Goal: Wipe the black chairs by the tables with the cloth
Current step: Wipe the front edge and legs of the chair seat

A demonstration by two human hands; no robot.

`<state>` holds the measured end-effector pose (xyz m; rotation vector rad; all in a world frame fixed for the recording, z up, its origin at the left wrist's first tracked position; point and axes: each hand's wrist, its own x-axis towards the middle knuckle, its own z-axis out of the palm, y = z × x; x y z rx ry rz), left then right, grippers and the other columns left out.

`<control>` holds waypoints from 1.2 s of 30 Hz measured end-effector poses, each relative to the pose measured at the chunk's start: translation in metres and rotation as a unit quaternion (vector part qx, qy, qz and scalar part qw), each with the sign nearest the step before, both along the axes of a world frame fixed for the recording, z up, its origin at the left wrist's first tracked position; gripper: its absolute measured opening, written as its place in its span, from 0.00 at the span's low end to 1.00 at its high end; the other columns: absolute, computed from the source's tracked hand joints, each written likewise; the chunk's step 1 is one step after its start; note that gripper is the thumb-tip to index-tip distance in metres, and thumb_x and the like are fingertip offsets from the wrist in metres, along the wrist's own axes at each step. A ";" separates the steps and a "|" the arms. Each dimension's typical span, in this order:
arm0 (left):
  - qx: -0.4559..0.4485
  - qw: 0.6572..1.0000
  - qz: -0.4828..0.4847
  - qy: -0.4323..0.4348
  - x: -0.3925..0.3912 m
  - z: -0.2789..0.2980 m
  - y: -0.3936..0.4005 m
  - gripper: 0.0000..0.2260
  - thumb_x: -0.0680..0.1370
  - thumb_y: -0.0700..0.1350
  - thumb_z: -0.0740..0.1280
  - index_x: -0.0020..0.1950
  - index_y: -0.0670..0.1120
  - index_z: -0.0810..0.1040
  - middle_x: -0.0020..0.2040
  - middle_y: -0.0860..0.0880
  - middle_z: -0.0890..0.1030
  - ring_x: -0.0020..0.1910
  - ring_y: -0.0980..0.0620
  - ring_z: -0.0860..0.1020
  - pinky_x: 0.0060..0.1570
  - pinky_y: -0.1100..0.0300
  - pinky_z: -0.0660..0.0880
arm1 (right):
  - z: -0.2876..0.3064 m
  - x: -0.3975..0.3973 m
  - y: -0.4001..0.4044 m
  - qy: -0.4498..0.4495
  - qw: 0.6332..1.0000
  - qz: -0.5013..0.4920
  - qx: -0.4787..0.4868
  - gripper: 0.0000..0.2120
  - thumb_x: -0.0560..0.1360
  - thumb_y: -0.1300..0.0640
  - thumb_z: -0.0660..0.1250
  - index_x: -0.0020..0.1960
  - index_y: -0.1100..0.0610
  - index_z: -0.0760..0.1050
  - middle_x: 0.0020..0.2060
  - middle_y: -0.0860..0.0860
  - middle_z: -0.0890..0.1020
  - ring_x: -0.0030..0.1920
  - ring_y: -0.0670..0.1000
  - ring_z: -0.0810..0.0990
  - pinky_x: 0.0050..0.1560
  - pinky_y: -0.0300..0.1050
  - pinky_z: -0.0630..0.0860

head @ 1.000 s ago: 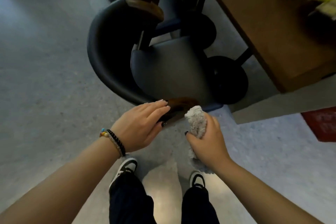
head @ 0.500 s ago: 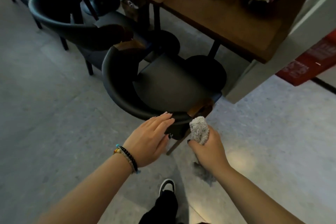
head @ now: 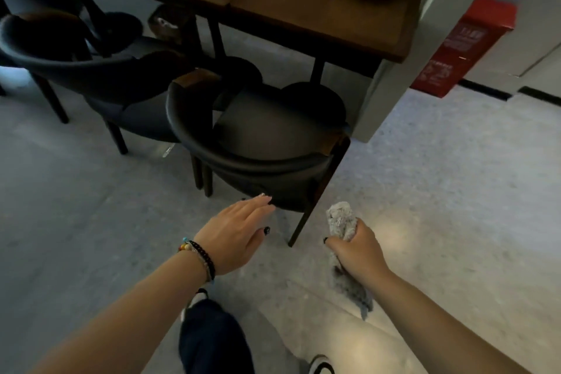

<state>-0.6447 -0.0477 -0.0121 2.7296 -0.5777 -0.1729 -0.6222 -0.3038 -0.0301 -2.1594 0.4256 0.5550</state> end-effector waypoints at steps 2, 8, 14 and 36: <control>0.002 0.999 -0.049 0.000 0.011 -0.003 0.021 0.20 0.80 0.45 0.61 0.72 0.44 0.68 0.73 0.45 0.69 0.71 0.47 0.69 0.69 0.57 0.63 | -0.002 -0.004 0.019 0.014 0.999 -0.027 -0.012 0.22 0.71 0.53 0.72 0.63 0.53 0.72 0.54 0.52 0.78 0.46 0.50 0.77 0.41 0.40 0.70; -0.008 0.986 -0.165 0.013 0.047 -0.020 0.109 0.21 0.79 0.44 0.63 0.72 0.42 0.68 0.73 0.43 0.68 0.72 0.46 0.67 0.71 0.55 0.61 | -0.025 -0.022 0.109 0.033 0.978 -0.205 0.033 0.16 0.71 0.54 0.72 0.57 0.52 0.74 0.48 0.52 0.81 0.46 0.53 0.79 0.48 0.49 0.77; 0.000 0.974 -0.228 0.015 0.061 -0.041 0.196 0.20 0.79 0.45 0.62 0.71 0.43 0.69 0.73 0.43 0.67 0.72 0.46 0.67 0.70 0.57 0.60 | -0.067 -0.030 0.191 0.078 0.930 -0.355 0.064 0.28 0.70 0.47 0.74 0.64 0.57 0.70 0.58 0.57 0.79 0.56 0.60 0.79 0.60 0.59 0.75; -0.262 0.955 0.130 0.045 0.173 -0.427 0.236 0.30 0.81 0.52 0.60 0.78 0.57 0.47 0.78 0.59 0.47 0.75 0.60 0.49 0.68 0.64 0.48 | -0.391 0.152 0.219 -0.317 0.900 -0.075 -0.289 0.24 0.79 0.43 0.59 0.73 0.47 0.61 0.73 0.48 0.66 0.76 0.56 0.60 0.74 0.60 0.47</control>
